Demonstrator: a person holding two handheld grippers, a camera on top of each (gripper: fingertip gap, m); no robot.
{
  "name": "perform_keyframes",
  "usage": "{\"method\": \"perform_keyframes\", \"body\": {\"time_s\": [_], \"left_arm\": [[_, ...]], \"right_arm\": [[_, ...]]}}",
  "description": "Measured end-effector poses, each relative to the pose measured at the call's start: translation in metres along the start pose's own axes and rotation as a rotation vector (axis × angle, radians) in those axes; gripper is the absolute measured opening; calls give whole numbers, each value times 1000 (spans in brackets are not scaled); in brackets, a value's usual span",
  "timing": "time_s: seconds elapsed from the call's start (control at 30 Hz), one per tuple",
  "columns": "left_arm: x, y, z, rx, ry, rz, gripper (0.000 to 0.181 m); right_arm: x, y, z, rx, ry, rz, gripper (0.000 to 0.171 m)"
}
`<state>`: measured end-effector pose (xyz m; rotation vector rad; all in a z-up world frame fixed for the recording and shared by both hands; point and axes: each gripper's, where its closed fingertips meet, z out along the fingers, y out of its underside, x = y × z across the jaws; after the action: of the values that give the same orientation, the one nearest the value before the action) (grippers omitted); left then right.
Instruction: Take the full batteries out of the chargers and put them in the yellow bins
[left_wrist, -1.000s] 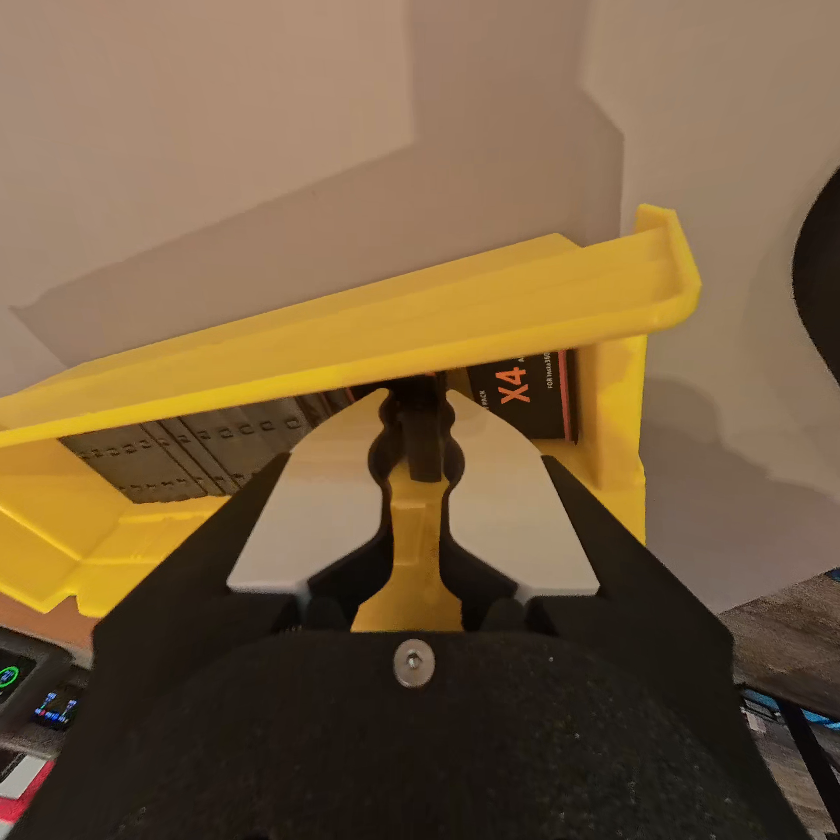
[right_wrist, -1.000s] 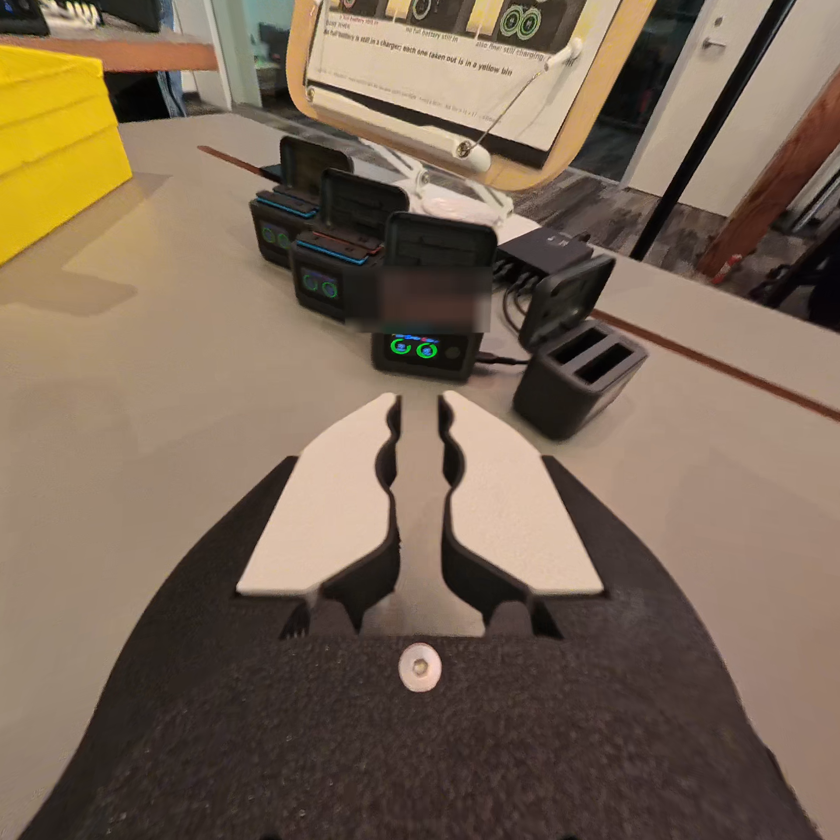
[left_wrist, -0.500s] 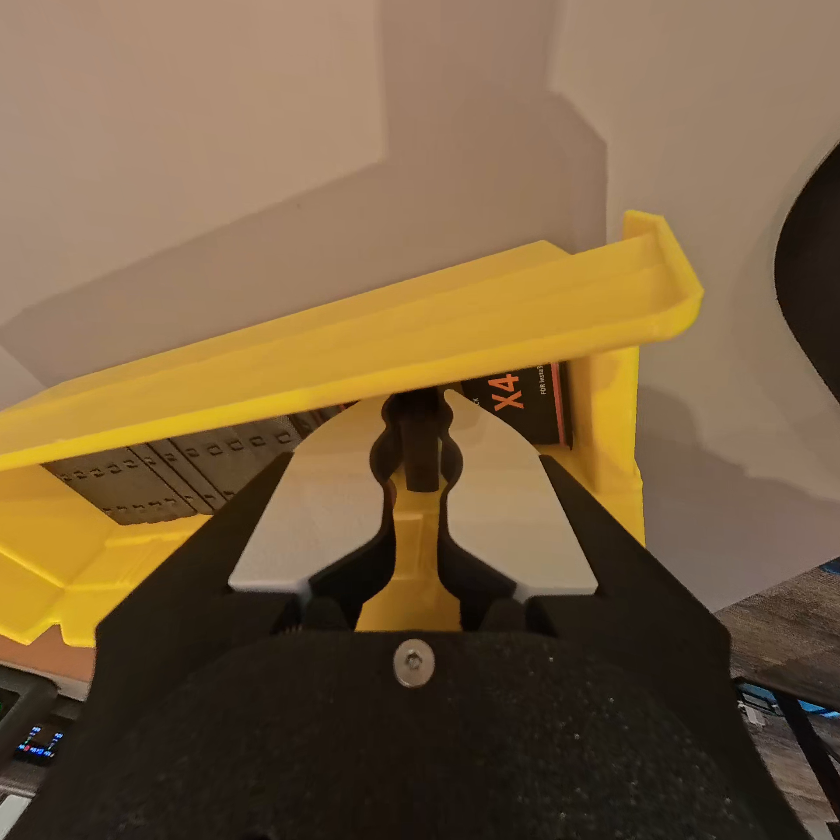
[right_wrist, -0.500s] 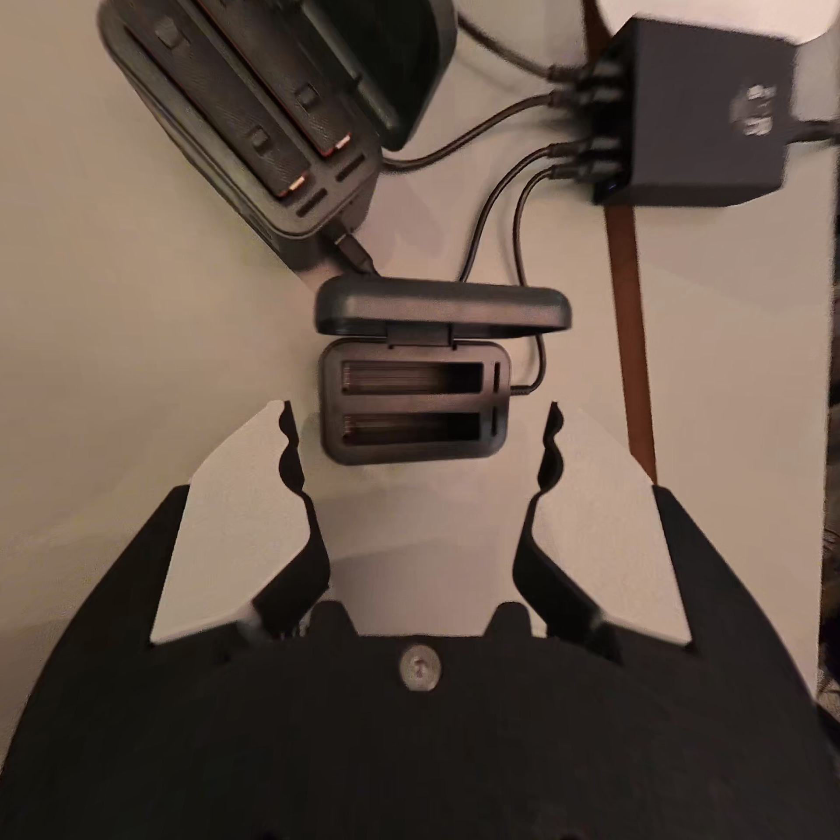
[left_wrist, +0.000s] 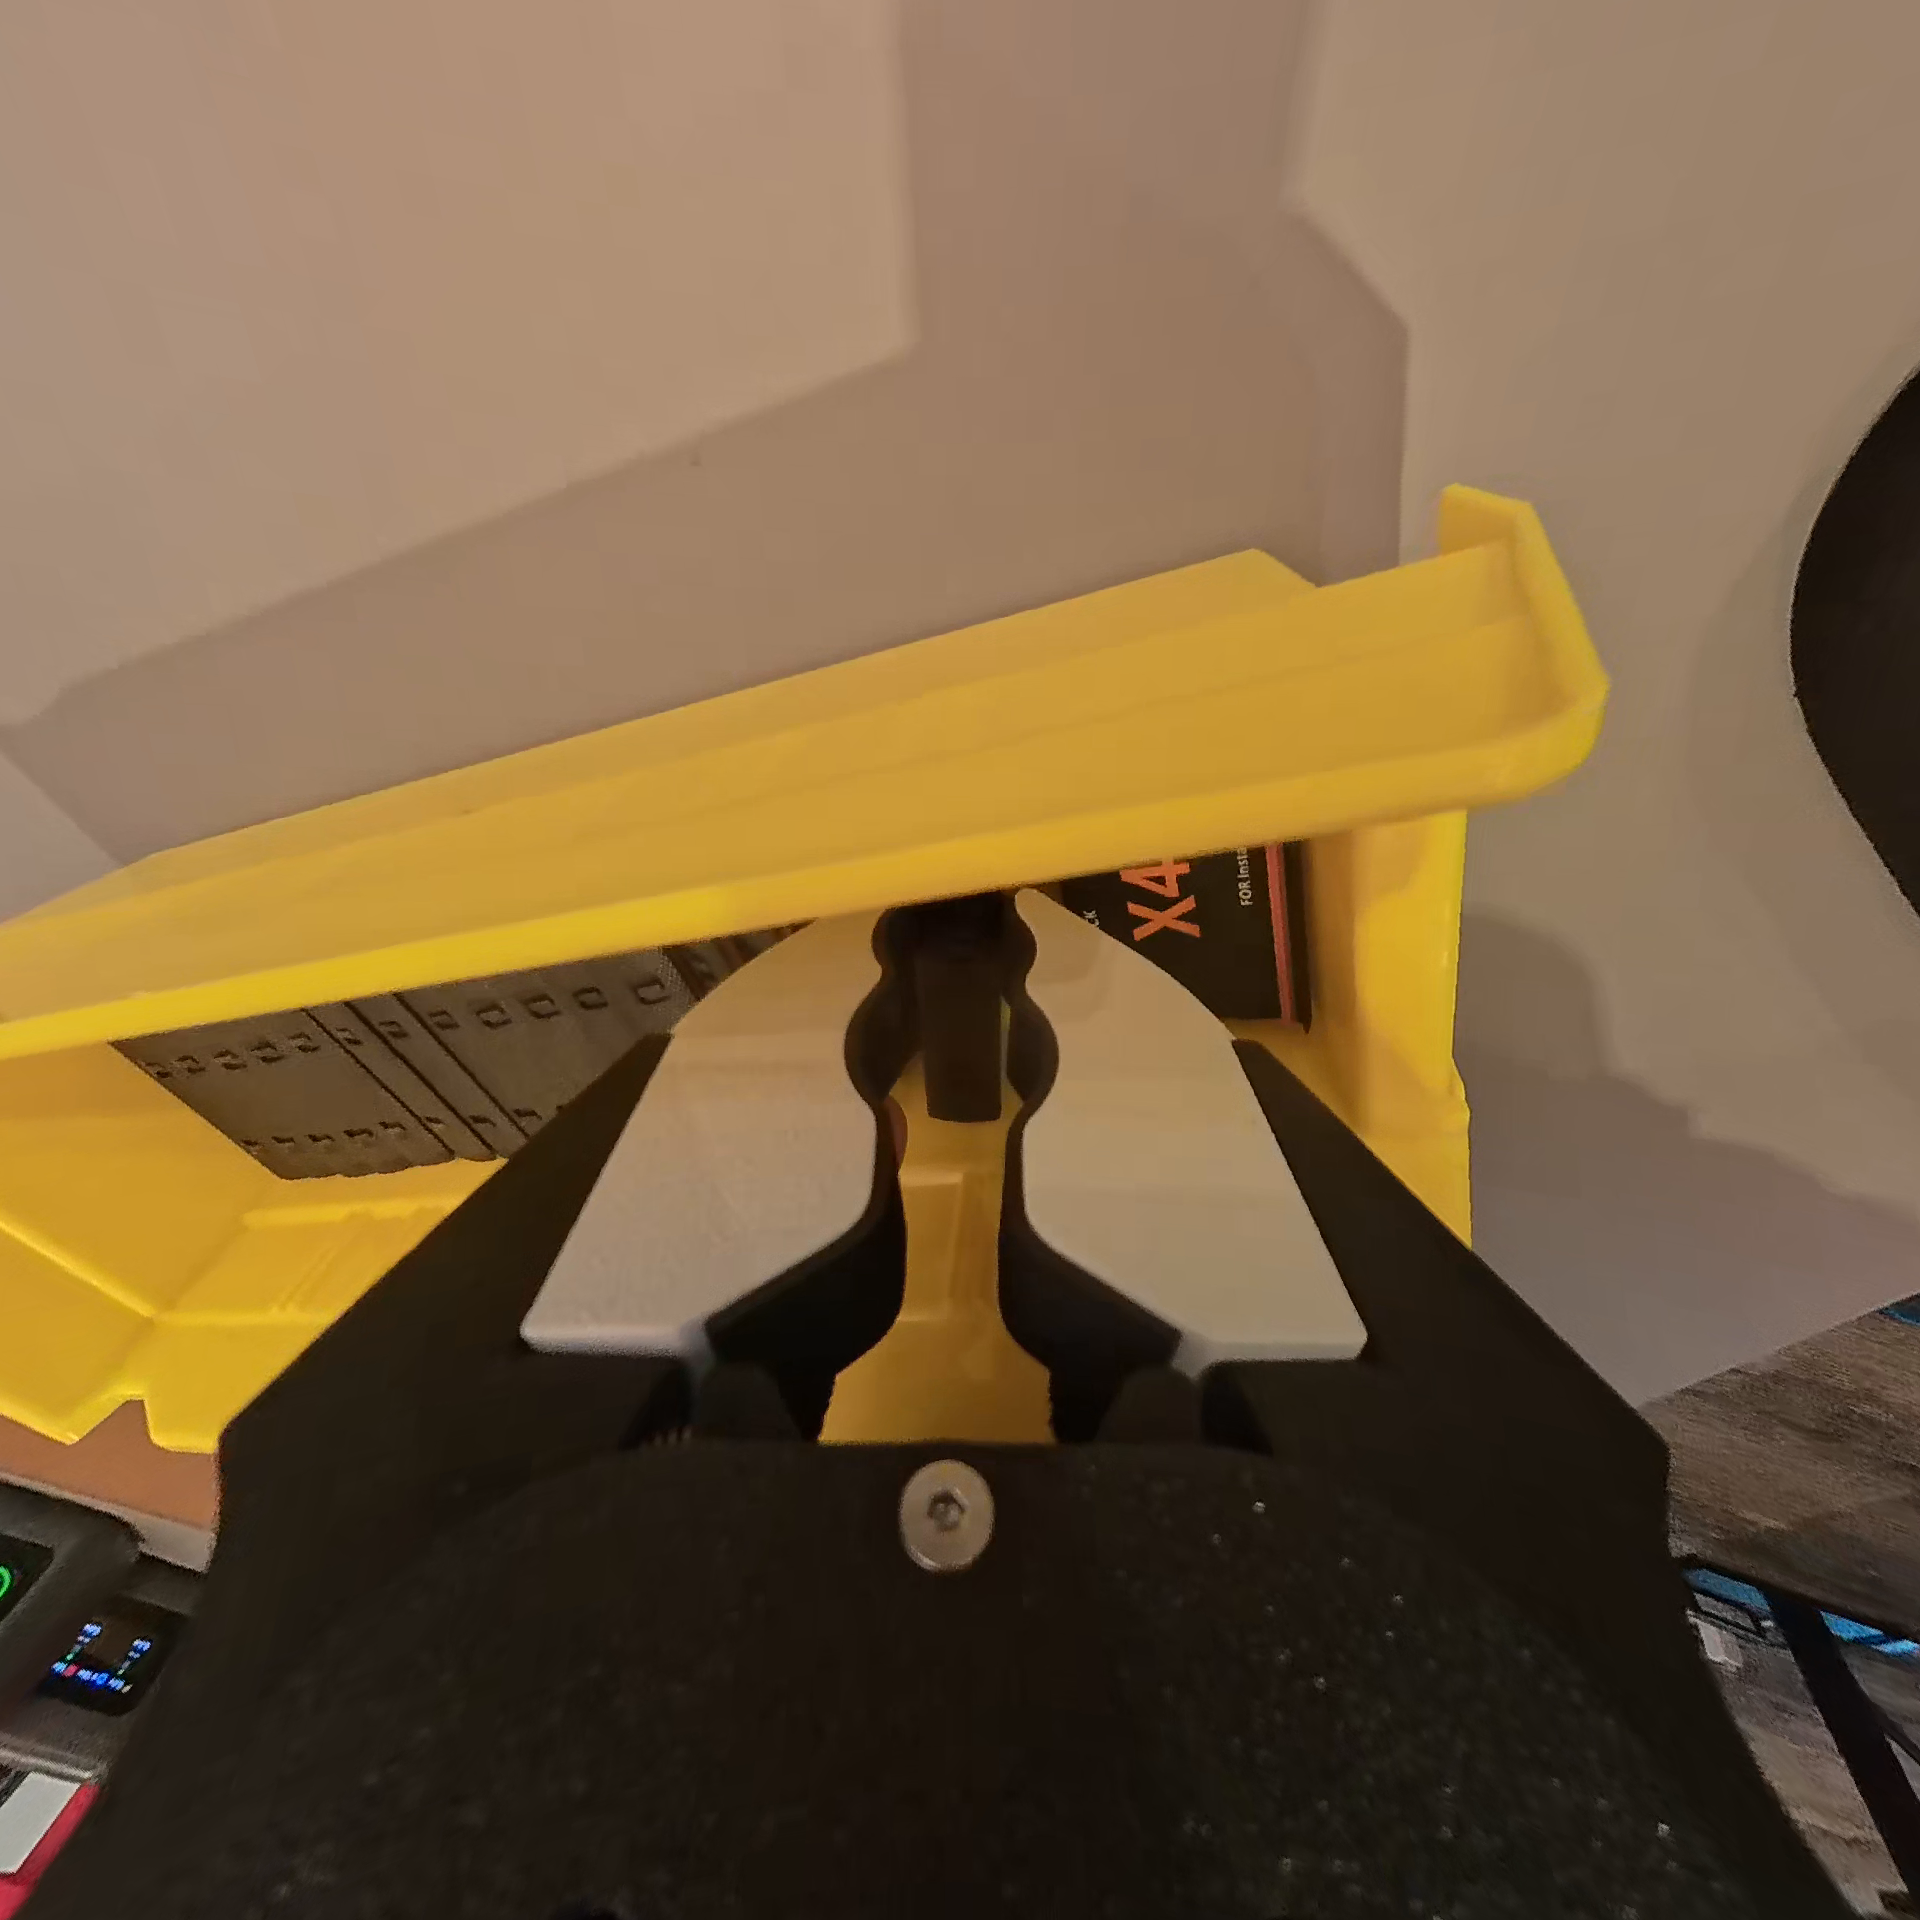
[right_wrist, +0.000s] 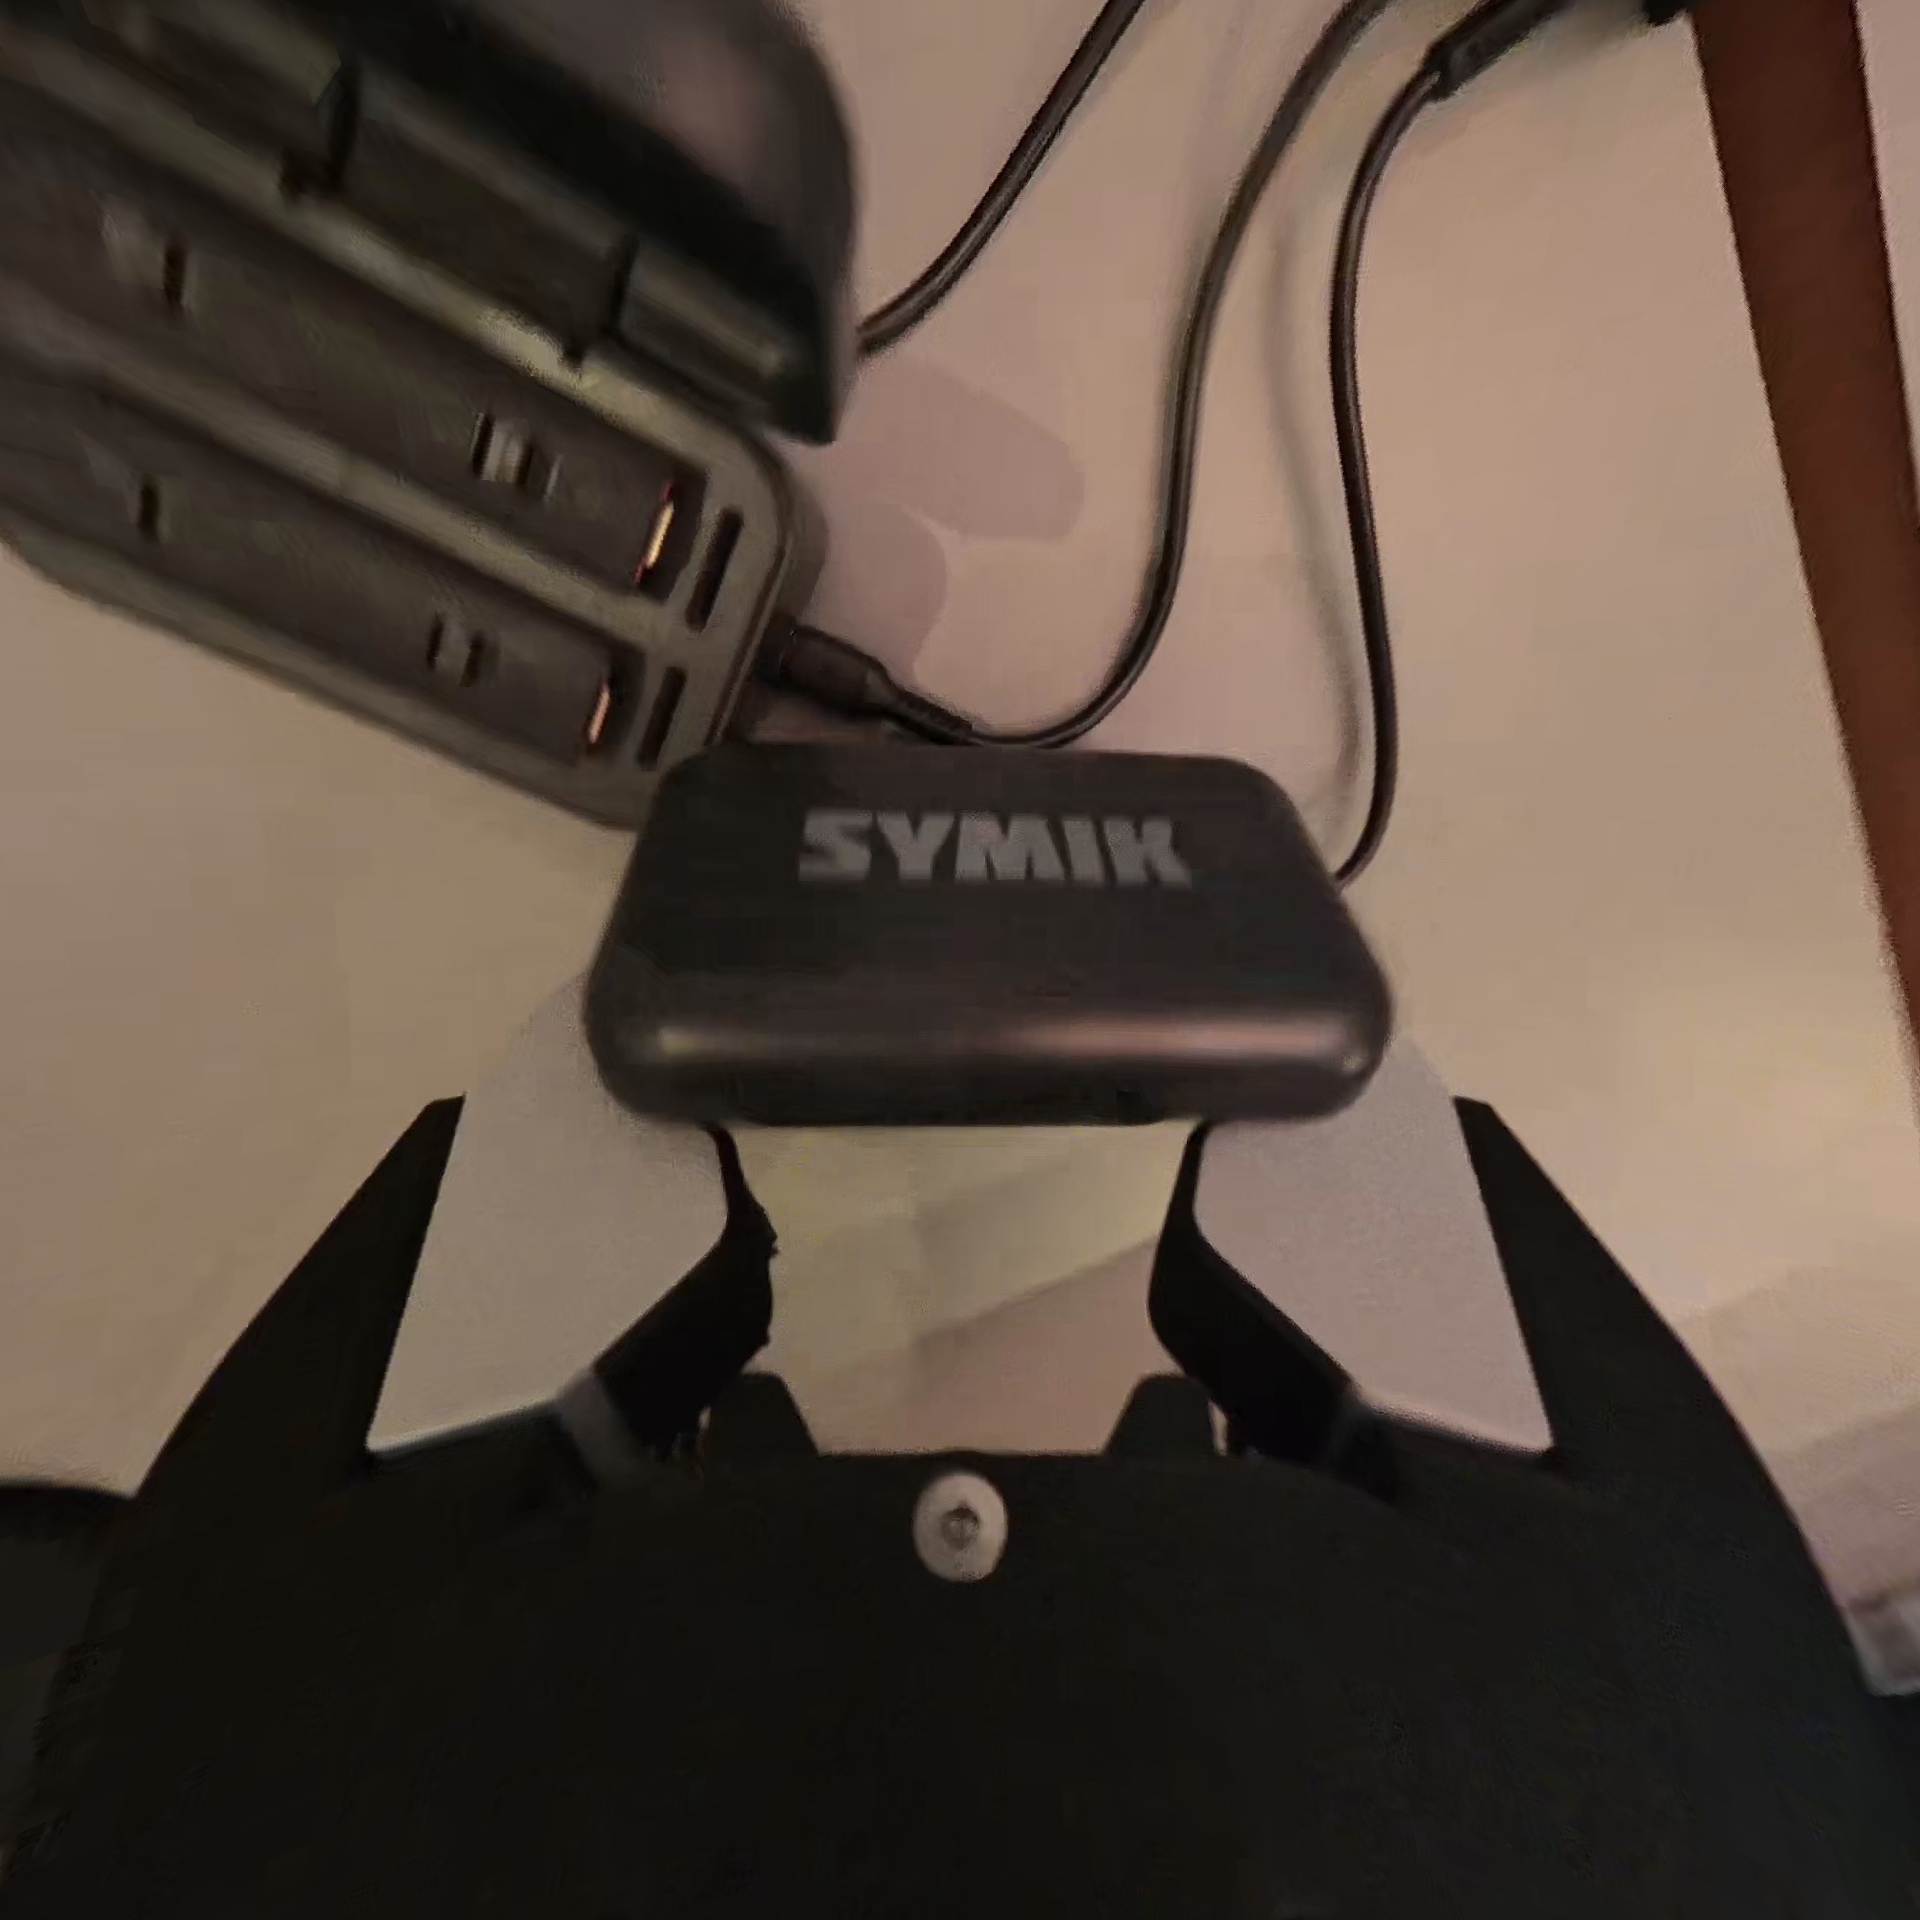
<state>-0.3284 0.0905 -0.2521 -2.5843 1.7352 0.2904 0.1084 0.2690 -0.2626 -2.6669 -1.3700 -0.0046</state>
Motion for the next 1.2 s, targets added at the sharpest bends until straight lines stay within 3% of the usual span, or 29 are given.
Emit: {"method": "perform_keyframes", "body": {"time_s": [0.27, 0.67, 0.93, 1.1, 1.2], "left_arm": [[-1, 0, 0, 15, -12, -9, 16], [-1, 0, 1, 15, 0, -7, 16], [-2, 1, 1, 34, -1, -23, 16], [-2, 1, 1, 34, 3, -25, 15], [-2, 1, 1, 40, 1, -29, 16]], "right_arm": [[-26, -8, -1, -48, 37, 231, 93], [-61, -29, 0, -197, 21, 332, 93], [-66, -38, -14, -150, -32, 201, 116], [-46, -44, -31, -44, 45, -73, 124], [-46, -57, -43, 61, 40, -299, 117]]}}
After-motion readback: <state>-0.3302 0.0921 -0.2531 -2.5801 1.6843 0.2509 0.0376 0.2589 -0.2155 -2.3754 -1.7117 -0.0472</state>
